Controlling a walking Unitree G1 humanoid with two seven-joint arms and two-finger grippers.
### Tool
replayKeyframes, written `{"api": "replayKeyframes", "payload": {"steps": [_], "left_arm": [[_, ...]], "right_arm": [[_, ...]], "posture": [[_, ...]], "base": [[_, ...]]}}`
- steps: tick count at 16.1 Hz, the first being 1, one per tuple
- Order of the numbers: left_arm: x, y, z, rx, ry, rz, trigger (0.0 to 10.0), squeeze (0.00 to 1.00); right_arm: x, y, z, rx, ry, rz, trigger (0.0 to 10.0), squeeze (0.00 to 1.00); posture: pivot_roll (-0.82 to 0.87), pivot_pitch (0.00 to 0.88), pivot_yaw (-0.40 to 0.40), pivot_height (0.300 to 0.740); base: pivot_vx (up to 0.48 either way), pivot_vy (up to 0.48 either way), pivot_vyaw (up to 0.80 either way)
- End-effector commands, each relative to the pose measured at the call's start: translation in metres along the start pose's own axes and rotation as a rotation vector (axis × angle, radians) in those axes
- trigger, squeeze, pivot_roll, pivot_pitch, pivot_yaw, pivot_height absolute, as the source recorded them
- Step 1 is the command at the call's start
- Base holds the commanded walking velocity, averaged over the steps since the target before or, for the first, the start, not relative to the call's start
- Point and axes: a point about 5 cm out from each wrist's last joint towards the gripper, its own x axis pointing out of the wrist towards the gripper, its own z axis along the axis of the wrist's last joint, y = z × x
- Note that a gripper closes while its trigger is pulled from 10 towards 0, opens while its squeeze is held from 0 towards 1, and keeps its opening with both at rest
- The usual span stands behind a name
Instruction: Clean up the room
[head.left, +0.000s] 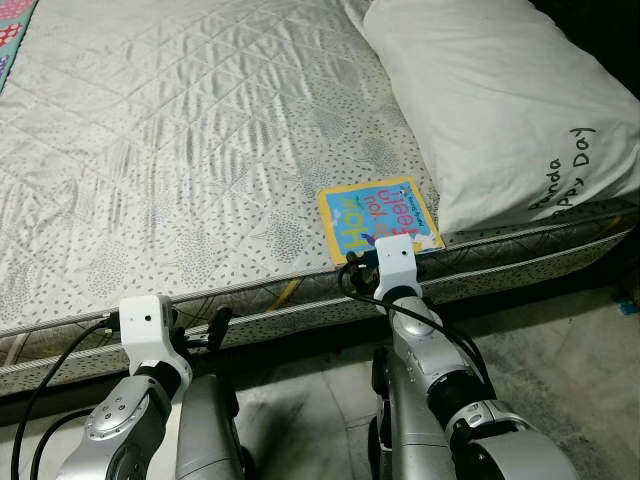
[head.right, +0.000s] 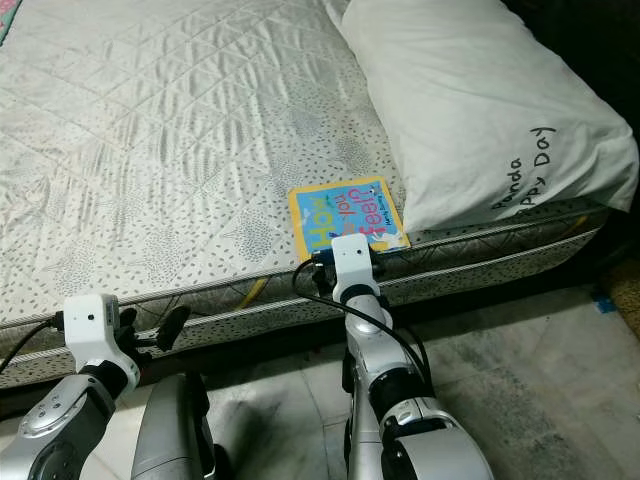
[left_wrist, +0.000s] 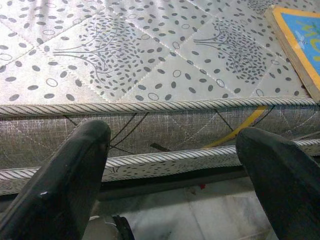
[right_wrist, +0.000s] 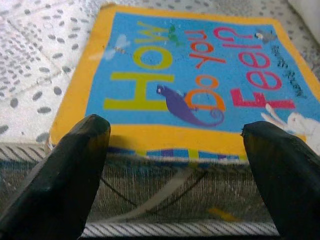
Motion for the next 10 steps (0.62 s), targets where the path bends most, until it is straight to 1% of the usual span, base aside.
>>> {"api": "replayKeyframes", "payload": {"steps": [1,4,6,10], "left_arm": [[-0.001,0.007,-0.006,0.0,0.034,0.027,10.0,0.0],[-0.001,0.007,-0.007,-0.006,0.039,0.027,10.0,0.0],[0.0,0.007,-0.008,-0.006,0.043,0.024,10.0,0.0],[0.0,0.007,-0.007,-0.007,0.043,0.023,10.0,0.0]], "right_arm": [[-0.003,0.002,-0.009,0.016,0.037,0.009,10.0,0.0],[-0.007,-0.003,-0.019,0.007,0.079,0.022,10.0,0.0],[-0.007,0.001,-0.02,0.009,0.087,0.036,10.0,0.0],[-0.004,0.012,-0.013,0.03,0.077,0.052,10.0,0.0]], "posture": [[-0.02,0.233,0.033,0.549],[-0.02,0.236,0.034,0.549],[-0.02,0.237,0.035,0.549],[-0.02,0.238,0.036,0.549]], "base": [[0.0,0.0,0.0],[0.0,0.0,0.0],[0.0,0.0,0.0],[0.0,0.0,0.0]]}}
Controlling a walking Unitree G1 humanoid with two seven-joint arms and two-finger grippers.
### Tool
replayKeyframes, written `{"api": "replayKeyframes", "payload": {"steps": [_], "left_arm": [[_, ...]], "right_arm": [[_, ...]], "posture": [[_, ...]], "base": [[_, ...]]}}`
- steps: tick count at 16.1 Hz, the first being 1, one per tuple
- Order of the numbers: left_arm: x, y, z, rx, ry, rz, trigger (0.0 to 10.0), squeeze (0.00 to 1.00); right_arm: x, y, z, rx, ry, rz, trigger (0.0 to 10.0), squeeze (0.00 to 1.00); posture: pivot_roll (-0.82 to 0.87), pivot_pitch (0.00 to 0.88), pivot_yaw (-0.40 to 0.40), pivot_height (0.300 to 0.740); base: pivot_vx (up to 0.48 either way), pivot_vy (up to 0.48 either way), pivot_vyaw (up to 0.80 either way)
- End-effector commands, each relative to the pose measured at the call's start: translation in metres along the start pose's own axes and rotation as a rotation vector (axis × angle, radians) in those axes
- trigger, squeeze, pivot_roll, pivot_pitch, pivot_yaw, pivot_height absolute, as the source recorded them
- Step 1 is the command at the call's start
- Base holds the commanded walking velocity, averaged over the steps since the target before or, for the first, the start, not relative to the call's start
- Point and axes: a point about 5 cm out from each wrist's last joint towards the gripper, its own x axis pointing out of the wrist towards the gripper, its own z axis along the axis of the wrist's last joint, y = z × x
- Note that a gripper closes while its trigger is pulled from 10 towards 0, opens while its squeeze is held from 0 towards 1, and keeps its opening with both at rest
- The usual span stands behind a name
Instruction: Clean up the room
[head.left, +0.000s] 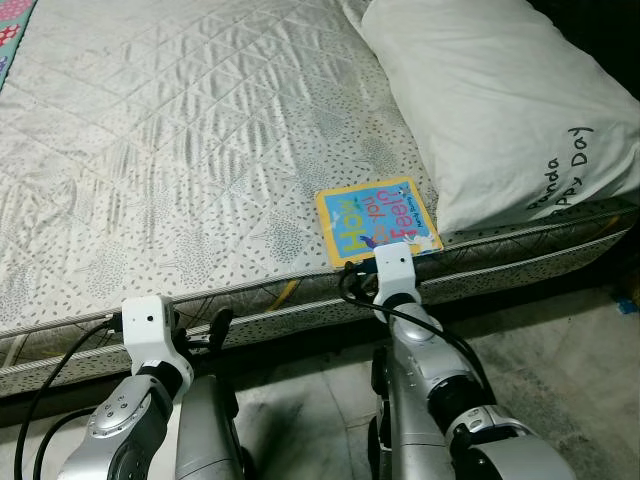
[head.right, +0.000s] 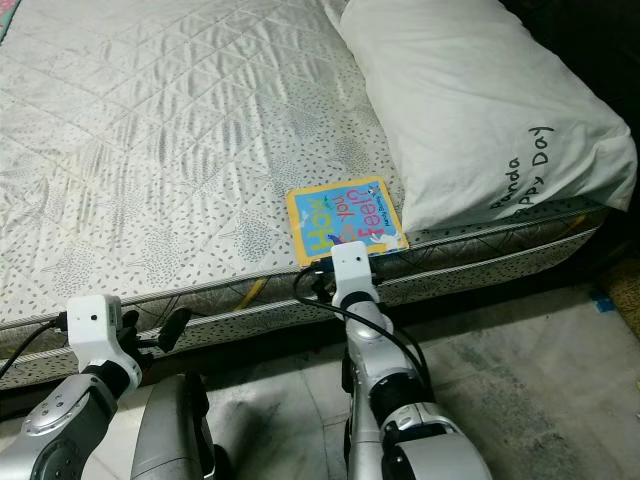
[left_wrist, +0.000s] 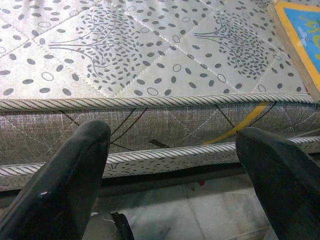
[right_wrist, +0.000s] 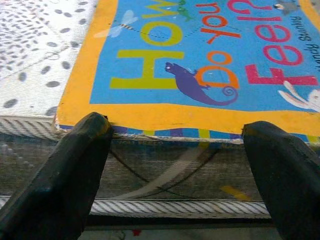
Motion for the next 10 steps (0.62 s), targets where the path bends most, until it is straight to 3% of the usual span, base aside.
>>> {"api": "replayKeyframes", "payload": {"steps": [1,10], "left_arm": [[-0.002,0.006,-0.005,0.0,0.025,0.021,10.0,0.0],[0.0,0.006,-0.004,0.002,0.025,0.024,10.0,0.0]], "right_arm": [[-0.001,0.007,-0.005,0.013,0.029,0.012,10.0,0.0],[0.007,0.033,0.013,0.057,0.012,0.043,10.0,0.0]], "posture": [[-0.02,0.238,0.036,0.549],[-0.01,0.243,0.031,0.549]], "base": [[0.0,0.0,0.0],[0.0,0.0,0.0]]}}
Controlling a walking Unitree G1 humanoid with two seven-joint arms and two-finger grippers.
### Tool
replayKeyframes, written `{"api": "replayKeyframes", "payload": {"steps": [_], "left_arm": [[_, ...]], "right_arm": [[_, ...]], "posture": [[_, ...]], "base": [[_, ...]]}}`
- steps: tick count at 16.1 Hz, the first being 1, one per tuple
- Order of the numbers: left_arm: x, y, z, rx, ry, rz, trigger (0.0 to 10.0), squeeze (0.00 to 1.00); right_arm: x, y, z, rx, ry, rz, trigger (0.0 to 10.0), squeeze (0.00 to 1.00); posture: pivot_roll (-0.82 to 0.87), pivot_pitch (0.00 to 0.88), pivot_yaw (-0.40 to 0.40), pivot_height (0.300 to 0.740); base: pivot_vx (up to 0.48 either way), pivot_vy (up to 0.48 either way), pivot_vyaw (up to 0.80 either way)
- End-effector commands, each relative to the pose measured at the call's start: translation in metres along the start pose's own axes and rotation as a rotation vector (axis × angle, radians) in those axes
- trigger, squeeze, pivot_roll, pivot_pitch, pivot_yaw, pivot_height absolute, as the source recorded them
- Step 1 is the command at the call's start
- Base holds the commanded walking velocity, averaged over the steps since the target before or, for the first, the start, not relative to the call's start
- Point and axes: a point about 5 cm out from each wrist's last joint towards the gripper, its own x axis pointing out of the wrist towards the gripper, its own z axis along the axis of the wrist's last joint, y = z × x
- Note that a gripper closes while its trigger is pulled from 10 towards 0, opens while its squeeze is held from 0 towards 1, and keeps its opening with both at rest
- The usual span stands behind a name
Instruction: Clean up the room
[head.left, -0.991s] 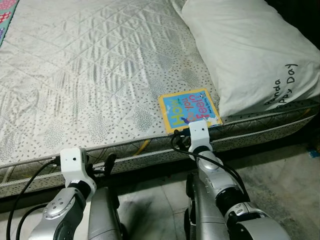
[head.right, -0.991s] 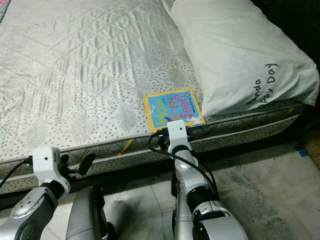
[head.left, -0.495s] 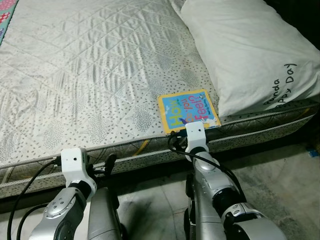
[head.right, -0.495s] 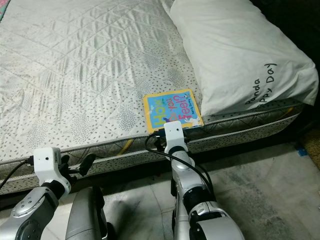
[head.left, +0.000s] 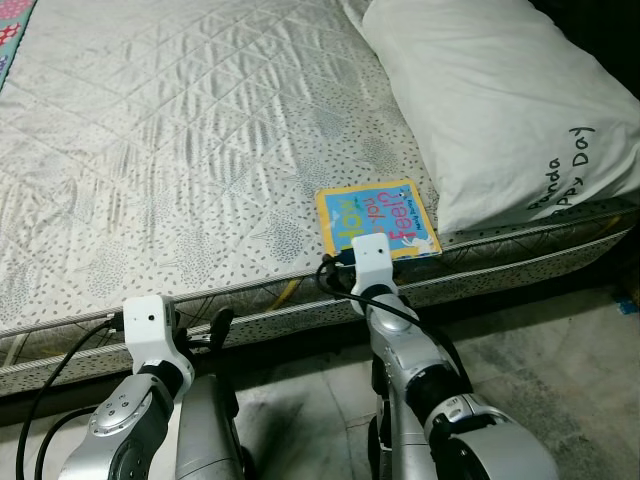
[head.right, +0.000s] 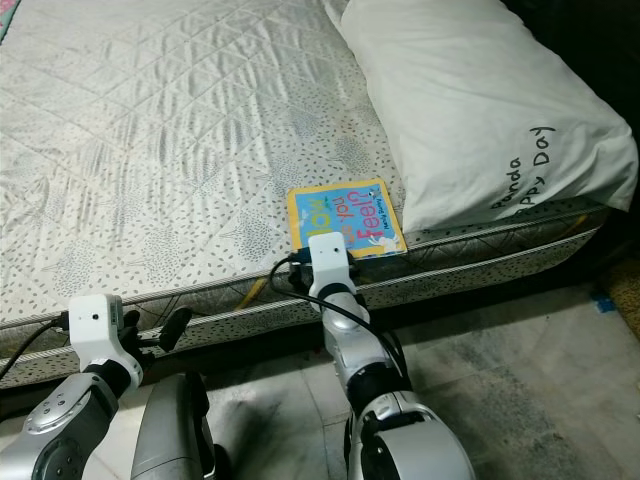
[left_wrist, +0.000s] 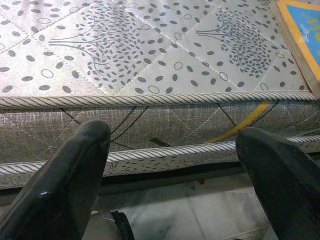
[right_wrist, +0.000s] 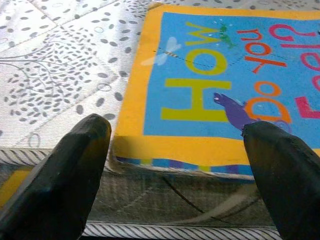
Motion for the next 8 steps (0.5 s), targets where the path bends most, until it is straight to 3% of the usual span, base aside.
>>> {"api": "replayKeyframes", "payload": {"steps": [1,4,8], "left_arm": [[-0.002,0.005,-0.003,0.003,0.019,0.025,10.0,0.0],[-0.003,0.006,-0.003,0.002,0.017,0.029,10.0,0.0],[-0.002,0.006,-0.002,0.005,0.013,0.026,10.0,0.0]], "right_arm": [[0.0,0.007,-0.004,0.018,0.032,0.002,10.0,0.0],[0.004,0.008,0.004,0.02,0.013,-0.017,10.0,0.0],[0.005,-0.019,0.025,0.054,-0.122,-0.104,10.0,0.0]], "posture": [[-0.01,0.244,0.028,0.549],[0.0,0.246,0.026,0.549],[-0.01,0.237,0.03,0.549]], "base": [[0.0,0.0,0.0],[0.0,0.0,0.0],[0.0,0.0,0.0]]}}
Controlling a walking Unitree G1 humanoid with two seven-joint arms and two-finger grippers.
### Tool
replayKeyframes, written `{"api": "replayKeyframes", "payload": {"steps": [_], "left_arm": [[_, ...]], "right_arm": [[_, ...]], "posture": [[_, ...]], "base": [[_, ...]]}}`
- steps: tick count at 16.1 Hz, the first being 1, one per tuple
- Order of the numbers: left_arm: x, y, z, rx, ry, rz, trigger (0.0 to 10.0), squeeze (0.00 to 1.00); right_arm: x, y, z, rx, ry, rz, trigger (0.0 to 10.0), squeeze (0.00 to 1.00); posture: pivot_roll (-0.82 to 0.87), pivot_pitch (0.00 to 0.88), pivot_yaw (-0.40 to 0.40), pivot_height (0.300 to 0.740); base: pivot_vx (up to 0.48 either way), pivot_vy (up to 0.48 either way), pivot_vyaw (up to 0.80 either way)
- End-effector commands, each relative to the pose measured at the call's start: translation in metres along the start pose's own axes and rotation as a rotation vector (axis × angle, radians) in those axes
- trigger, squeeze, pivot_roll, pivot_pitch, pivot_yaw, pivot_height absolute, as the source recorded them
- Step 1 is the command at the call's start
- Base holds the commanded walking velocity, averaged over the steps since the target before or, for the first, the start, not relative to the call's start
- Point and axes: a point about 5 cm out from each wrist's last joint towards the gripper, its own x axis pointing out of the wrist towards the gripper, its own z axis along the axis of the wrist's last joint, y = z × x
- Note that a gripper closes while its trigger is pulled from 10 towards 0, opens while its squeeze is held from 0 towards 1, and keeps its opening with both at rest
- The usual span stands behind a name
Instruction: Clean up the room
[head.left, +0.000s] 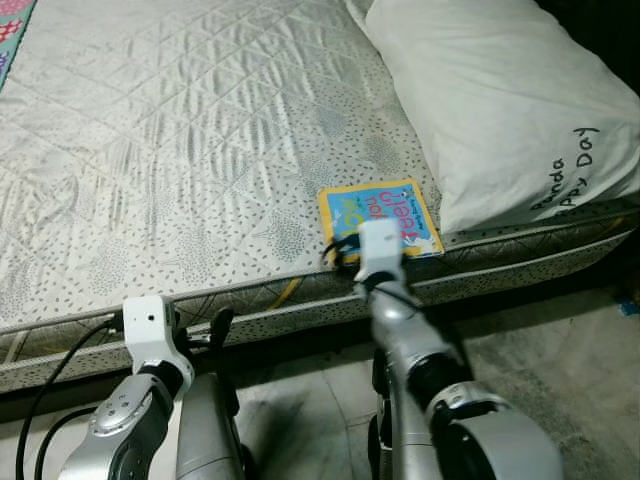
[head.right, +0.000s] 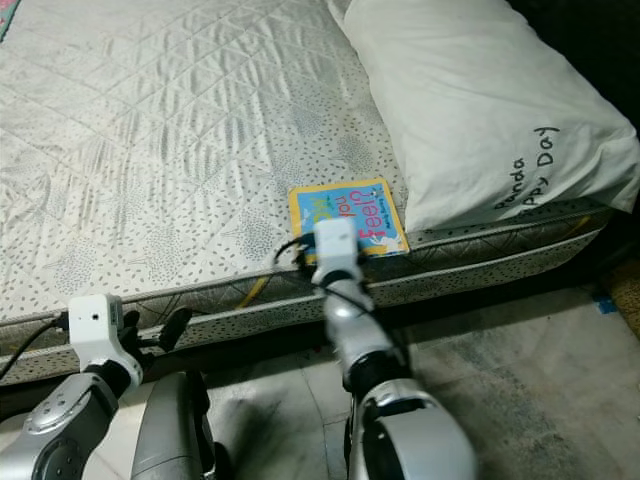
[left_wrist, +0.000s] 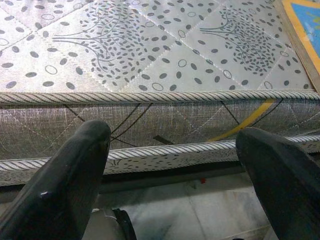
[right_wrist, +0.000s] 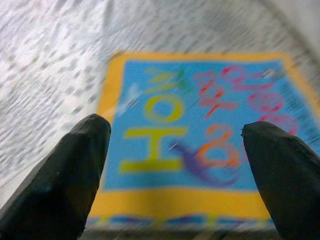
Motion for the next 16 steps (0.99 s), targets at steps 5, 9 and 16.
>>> {"api": "replayKeyframes", "payload": {"steps": [5,9,16], "left_arm": [[0.001,0.004,-0.003,0.004,0.013,0.016,10.0,0.0],[0.002,0.004,-0.004,-0.001,0.011,0.015,10.0,0.0],[0.003,0.004,-0.004,0.003,0.016,0.008,10.0,0.0]], "right_arm": [[-0.014,-0.027,-0.005,0.028,-0.025,0.007,10.0,0.0],[-0.04,-0.027,-0.031,-0.006,0.087,0.082,10.0,0.0],[-0.049,-0.015,-0.038,-0.011,0.162,0.109,10.0,0.0]], "posture": [[-0.04,0.226,0.028,0.549],[-0.04,0.222,0.024,0.549],[-0.04,0.219,0.03,0.549]], "base": [[0.0,0.0,0.0],[0.0,0.0,0.0],[0.0,0.0,0.0]]}}
